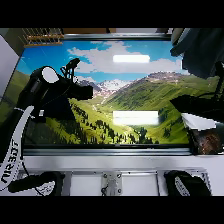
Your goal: Fold the clothes and pants, and hang the long-sleeved shirts on hangers.
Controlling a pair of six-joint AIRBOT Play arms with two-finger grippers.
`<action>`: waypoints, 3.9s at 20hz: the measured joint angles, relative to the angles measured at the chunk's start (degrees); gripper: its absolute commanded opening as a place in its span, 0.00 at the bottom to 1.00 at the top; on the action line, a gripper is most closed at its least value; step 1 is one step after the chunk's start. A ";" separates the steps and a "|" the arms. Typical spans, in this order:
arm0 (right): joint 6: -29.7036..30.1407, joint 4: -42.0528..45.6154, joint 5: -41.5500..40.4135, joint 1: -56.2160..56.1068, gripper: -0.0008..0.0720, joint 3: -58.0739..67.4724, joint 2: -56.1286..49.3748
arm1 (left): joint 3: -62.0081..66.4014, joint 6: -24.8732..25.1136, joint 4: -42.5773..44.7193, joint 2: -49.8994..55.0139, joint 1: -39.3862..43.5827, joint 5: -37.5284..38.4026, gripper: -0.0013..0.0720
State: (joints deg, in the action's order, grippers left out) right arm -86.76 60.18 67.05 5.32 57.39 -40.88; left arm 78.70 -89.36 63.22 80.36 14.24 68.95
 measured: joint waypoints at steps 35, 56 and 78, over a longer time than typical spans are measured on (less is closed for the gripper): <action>0.00 0.00 0.00 0.00 0.03 0.00 0.00 | -11.69 -9.42 25.05 11.28 -25.00 -19.08 0.05; 0.90 -0.09 -5.70 3.06 0.02 0.61 0.44 | 34.49 0.96 23.98 -10.82 17.70 -17.38 0.03; 1.53 -5.66 -12.22 -20.11 0.94 -10.75 -34.97 | -12.61 -2.12 15.89 -5.27 -11.47 -6.19 0.03</action>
State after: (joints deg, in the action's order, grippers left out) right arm -85.23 54.52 54.83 -14.79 46.63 -75.85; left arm 66.08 -91.48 79.11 75.09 2.76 62.76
